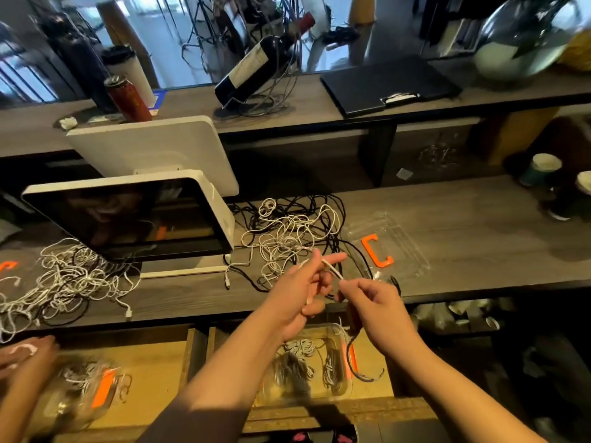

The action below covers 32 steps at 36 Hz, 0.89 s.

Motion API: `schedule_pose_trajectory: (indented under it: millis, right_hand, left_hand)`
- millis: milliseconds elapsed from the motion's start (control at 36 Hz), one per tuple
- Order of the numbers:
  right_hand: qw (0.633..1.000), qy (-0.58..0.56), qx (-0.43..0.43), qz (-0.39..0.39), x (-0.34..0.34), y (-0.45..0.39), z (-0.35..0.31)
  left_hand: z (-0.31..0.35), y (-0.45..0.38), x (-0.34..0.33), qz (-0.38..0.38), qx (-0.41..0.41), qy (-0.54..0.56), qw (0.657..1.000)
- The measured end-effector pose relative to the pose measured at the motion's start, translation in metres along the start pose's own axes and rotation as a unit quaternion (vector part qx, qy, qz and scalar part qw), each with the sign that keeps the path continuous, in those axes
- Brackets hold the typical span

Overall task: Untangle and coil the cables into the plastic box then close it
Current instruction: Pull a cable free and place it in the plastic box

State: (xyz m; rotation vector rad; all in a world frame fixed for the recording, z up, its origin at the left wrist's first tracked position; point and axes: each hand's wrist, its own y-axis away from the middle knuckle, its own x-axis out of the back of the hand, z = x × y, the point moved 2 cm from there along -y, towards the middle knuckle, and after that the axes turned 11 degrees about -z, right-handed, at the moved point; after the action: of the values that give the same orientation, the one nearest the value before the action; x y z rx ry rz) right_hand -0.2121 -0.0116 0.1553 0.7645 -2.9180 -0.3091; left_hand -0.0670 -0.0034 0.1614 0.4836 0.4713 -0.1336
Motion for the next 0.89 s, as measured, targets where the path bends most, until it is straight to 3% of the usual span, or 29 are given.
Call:
schedule_pose_trajectory:
  millis: [111, 306, 556, 694, 889]
  right_hand:
    - [1.0, -0.013, -0.002, -0.021, 0.008, 0.003, 0.004]
    - [0.996, -0.007, -0.044, -0.074, 0.015, 0.003, 0.008]
    - [0.991, 0.072, -0.062, -0.099, 0.022, 0.005, 0.016]
    - [0.984, 0.133, -0.051, -0.106, 0.022, 0.005, 0.019]
    - [0.98, 0.168, -0.055, -0.095, 0.028, 0.008, 0.026]
  left_hand:
    - [0.008, -0.005, -0.011, 0.009, -0.041, -0.009, 0.999]
    - [0.018, -0.013, -0.025, -0.025, -0.085, 0.118, 0.989]
    - [0.011, -0.03, -0.031, 0.023, -0.101, 0.061, 0.993]
    - [0.003, -0.037, -0.035, 0.088, -0.117, 0.011, 0.989]
    - [0.0, -0.04, -0.039, 0.096, -0.113, 0.112, 0.983]
